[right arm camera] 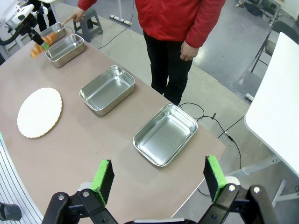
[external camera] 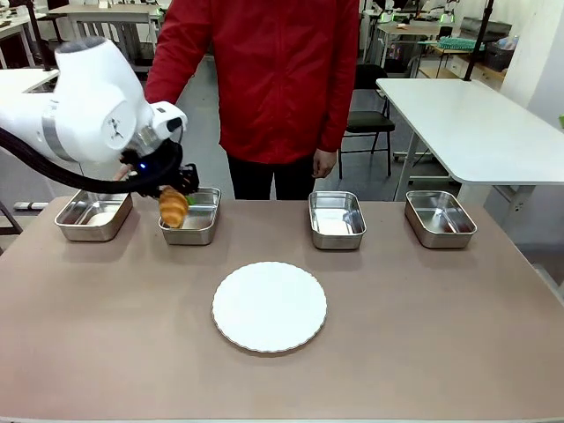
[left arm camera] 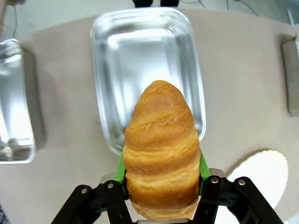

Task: Place the bread in the container.
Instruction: Place the Butter Roll into the Airtight Container indicated by the human.

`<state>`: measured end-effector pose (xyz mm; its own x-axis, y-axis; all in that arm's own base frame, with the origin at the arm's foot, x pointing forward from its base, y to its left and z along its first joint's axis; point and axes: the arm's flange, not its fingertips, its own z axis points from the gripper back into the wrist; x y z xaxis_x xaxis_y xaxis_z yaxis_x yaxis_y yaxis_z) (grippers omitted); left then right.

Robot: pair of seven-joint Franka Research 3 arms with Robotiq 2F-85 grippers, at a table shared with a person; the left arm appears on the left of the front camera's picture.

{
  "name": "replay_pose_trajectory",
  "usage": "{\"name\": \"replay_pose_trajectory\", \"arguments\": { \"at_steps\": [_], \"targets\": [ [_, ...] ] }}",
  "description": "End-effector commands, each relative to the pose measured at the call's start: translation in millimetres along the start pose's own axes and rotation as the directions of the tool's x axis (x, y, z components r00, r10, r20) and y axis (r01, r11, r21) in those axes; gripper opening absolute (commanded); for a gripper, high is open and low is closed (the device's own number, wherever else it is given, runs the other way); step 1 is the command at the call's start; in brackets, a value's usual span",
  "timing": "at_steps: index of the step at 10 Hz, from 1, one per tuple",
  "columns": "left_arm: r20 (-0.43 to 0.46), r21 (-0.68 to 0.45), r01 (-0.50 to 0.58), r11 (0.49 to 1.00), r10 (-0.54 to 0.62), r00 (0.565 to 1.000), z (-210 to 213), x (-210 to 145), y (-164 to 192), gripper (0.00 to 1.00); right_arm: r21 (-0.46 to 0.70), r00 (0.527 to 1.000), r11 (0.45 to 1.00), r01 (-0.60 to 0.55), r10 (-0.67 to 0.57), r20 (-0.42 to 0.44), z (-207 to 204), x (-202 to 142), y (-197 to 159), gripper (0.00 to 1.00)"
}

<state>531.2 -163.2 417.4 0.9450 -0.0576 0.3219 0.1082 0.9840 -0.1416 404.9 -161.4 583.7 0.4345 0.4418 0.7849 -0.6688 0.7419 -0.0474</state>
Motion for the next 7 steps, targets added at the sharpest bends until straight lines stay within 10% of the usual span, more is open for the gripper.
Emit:
{"name": "replay_pose_trajectory", "arguments": {
  "at_steps": [1, 7],
  "targets": [
    [-0.013, 0.035, 0.023, 0.999, -0.023, 1.0, 22.1, 18.1, 47.7, 0.61, 0.005, 1.0, 1.0, -0.003, 0.003, 0.016, 0.5, 1.2, 0.3, 1.0],
    [0.038, 0.099, 0.166, 0.981, -0.17, 0.985, -5.7, 46.1, 185.2, 0.61, 0.005, 1.0, 1.0, -0.003, 0.003, 0.016, 0.5, 1.2, 0.3, 1.0]
  ]
}}
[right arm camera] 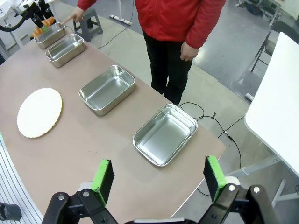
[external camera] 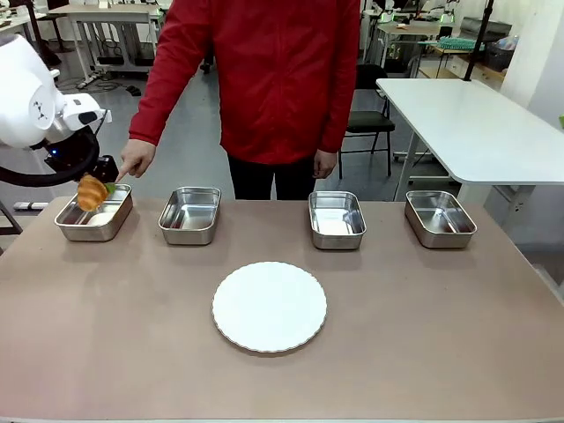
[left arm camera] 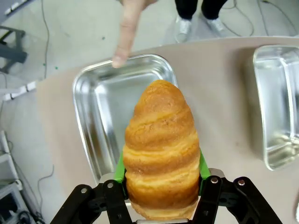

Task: Place the bread in the container.
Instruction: Place the Butter Roll into the Airtight Container indicated by the human.

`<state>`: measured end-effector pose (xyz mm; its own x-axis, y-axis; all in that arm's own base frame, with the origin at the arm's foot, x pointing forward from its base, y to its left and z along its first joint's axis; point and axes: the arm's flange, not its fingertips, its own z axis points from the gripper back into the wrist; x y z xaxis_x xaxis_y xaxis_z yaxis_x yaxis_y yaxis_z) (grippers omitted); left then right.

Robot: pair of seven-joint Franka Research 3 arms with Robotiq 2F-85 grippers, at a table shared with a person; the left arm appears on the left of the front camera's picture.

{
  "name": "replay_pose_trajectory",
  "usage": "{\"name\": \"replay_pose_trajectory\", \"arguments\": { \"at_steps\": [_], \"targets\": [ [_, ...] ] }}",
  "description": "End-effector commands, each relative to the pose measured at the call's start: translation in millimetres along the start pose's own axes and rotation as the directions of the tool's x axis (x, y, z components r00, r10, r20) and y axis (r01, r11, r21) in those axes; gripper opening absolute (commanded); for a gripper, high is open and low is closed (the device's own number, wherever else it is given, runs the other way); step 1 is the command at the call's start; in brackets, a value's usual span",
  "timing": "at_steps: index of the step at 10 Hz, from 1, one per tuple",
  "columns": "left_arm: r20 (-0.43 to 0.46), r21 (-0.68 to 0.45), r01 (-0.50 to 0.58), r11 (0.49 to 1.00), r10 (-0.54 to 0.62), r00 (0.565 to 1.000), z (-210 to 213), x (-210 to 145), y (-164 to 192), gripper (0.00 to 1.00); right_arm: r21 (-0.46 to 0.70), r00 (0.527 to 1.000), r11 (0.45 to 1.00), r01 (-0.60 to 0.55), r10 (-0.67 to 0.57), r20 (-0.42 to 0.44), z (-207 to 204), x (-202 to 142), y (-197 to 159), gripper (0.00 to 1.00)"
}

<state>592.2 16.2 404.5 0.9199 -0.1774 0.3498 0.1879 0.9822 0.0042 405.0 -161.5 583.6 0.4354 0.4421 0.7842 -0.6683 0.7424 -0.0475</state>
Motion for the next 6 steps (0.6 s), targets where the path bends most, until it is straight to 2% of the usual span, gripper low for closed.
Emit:
{"name": "replay_pose_trajectory", "arguments": {
  "at_steps": [1, 4, 5, 6],
  "targets": [
    [0.019, -0.019, 0.055, 0.998, -0.054, 0.998, -15.0, 5.6, 8.9, 0.61, 0.006, 1.0, 1.0, -0.003, 0.003, 0.017, 0.5, 1.3, 0.4, 1.0],
    [-0.006, -0.039, 0.034, 0.999, -0.035, 0.999, -30.1, 9.8, 20.3, 0.61, 0.006, 1.0, 1.0, -0.003, 0.003, 0.017, 0.5, 1.3, 0.4, 1.0],
    [0.007, -0.025, 0.053, 0.998, -0.053, 0.999, -32.8, 11.6, 22.8, 1.0, 0.006, 1.0, 1.0, -0.003, 0.003, 0.017, 0.5, 1.3, 0.4, 1.0],
    [-0.008, -0.023, 0.044, 0.999, -0.044, 0.999, -31.9, 14.4, 25.3, 1.0, 0.006, 1.0, 1.0, -0.003, 0.003, 0.017, 0.5, 1.3, 0.4, 1.0]
  ]
}}
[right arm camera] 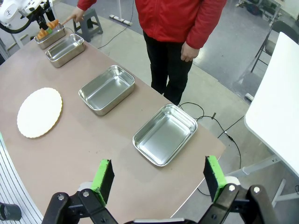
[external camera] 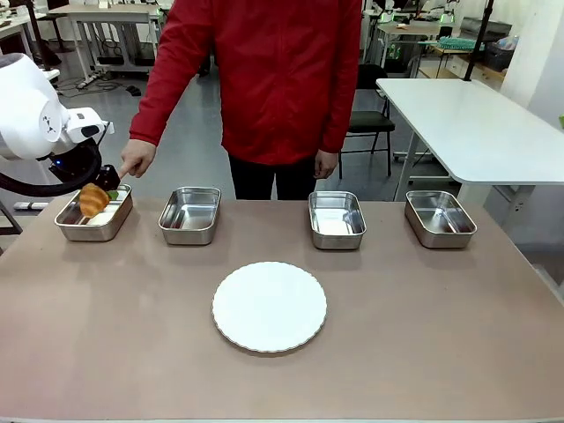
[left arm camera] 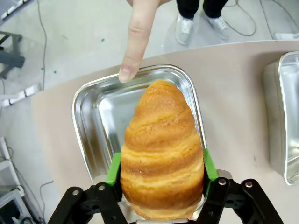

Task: Place the bread in the container.
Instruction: Place the Butter Roll into the Airtight Container indicated by the human.

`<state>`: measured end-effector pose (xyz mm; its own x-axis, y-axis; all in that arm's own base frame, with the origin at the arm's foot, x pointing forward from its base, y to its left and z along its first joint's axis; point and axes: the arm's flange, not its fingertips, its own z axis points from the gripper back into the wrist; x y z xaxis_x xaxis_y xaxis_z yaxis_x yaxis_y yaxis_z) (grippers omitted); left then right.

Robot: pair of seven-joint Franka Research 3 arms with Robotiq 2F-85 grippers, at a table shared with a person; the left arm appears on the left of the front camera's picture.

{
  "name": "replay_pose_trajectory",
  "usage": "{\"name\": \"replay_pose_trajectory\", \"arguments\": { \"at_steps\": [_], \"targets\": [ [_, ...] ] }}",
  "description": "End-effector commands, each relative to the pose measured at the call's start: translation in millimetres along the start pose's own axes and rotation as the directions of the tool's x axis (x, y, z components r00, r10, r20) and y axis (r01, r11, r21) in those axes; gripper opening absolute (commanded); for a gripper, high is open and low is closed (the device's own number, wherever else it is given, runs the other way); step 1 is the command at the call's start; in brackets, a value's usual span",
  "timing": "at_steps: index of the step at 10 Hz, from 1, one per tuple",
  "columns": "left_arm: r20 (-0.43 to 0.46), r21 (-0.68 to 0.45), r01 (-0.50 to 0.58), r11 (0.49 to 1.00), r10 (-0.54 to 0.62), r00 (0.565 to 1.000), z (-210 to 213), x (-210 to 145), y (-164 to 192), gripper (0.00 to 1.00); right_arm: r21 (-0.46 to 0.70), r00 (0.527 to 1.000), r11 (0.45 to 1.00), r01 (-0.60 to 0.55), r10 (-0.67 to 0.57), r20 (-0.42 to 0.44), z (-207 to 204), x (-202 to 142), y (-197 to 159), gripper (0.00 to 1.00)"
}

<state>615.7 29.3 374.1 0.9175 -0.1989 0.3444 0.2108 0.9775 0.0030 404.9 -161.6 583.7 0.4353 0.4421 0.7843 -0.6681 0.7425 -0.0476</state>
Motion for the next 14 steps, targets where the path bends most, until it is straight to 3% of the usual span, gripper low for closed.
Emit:
{"name": "replay_pose_trajectory", "arguments": {
  "at_steps": [1, 7, 8, 14],
  "targets": [
    [-0.014, -0.005, 0.022, 1.0, -0.022, 1.0, 4.6, 5.5, 9.7, 1.0, 0.006, 1.0, 1.0, -0.003, 0.003, 0.017, 0.4, 1.3, 0.4, 1.0],
    [0.0, 0.008, -0.009, 1.0, 0.009, 1.0, 18.3, 2.4, 13.3, 1.0, 0.006, 1.0, 1.0, -0.003, 0.003, 0.017, 0.4, 1.3, 0.4, 1.0],
    [-0.022, -0.032, 0.009, 0.999, -0.01, 1.0, 24.2, 3.6, 11.5, 1.0, 0.006, 1.0, 1.0, -0.003, 0.003, 0.017, 0.4, 1.3, 0.4, 1.0],
    [-0.003, 0.002, -0.011, 1.0, 0.011, 1.0, 10.5, 3.2, 9.5, 1.0, 0.006, 1.0, 1.0, -0.003, 0.003, 0.017, 0.4, 1.3, 0.4, 1.0]
  ]
}}
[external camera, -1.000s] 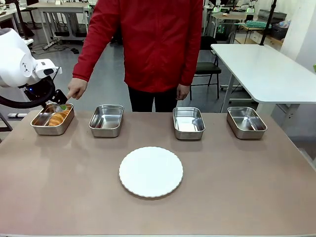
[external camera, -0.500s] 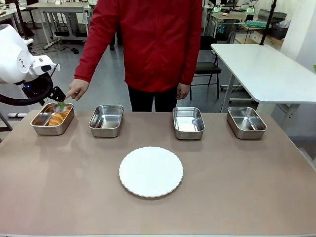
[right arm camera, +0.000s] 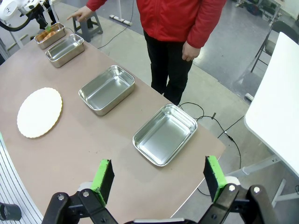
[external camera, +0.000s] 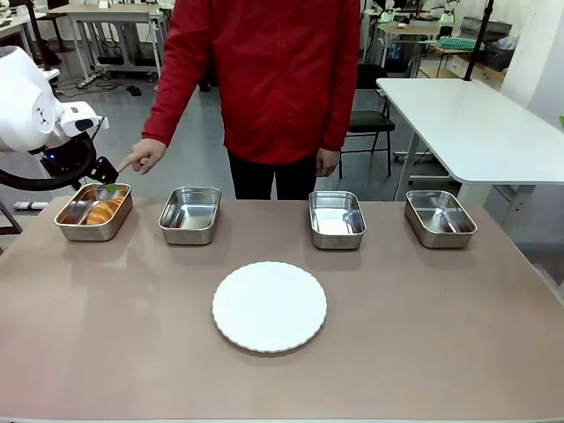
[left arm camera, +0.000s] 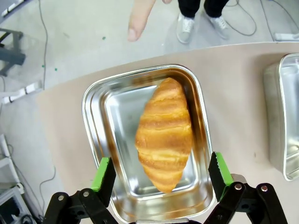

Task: Place the bread in the container.
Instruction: Place the Butter Roll into the Airtight Container indicated by the human.

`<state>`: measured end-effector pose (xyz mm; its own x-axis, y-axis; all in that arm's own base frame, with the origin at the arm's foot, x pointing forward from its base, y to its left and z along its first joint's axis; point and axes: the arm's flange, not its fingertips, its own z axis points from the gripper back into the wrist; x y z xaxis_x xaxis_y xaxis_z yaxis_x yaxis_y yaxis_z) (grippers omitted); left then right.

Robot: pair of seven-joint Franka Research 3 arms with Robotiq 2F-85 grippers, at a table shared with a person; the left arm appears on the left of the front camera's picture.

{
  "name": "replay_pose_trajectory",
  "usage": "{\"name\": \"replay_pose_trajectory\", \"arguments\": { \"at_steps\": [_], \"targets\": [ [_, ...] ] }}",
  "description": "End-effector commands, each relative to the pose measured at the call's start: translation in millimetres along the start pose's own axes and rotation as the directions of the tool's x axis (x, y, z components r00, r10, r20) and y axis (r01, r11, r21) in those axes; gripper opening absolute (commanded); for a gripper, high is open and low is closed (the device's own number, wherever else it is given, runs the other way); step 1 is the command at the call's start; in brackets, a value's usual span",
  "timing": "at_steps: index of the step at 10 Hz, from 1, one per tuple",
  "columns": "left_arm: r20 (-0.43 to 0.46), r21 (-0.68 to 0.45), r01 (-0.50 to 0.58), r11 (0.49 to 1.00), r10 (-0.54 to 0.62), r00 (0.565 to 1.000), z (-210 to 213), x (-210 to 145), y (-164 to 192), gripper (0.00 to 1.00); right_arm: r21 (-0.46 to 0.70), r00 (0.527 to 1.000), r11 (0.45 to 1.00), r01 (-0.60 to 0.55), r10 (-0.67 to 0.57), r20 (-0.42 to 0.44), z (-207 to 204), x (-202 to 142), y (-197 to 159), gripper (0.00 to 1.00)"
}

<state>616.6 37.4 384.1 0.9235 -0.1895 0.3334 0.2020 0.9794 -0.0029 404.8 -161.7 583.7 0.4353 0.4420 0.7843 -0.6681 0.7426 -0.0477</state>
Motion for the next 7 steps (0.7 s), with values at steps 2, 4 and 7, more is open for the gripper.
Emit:
{"name": "replay_pose_trajectory", "arguments": {
  "at_steps": [2, 4, 7],
  "targets": [
    [0.009, 0.005, 0.0, 1.0, 0.0, 1.0, 0.9, 0.5, 1.3, 1.0, 0.006, 1.0, 1.0, -0.003, 0.003, 0.017, 0.3, 1.3, 0.4, 1.0],
    [0.009, 0.005, 0.0, 1.0, 0.0, 1.0, 0.9, 0.5, 1.3, 1.0, 0.006, 1.0, 1.0, -0.003, 0.003, 0.017, 0.3, 1.3, 0.4, 1.0],
    [0.009, 0.005, 0.0, 1.0, 0.0, 1.0, 0.9, 0.5, 1.3, 1.0, 0.006, 1.0, 1.0, -0.003, 0.003, 0.017, 0.3, 1.3, 0.4, 1.0]
  ]
}}
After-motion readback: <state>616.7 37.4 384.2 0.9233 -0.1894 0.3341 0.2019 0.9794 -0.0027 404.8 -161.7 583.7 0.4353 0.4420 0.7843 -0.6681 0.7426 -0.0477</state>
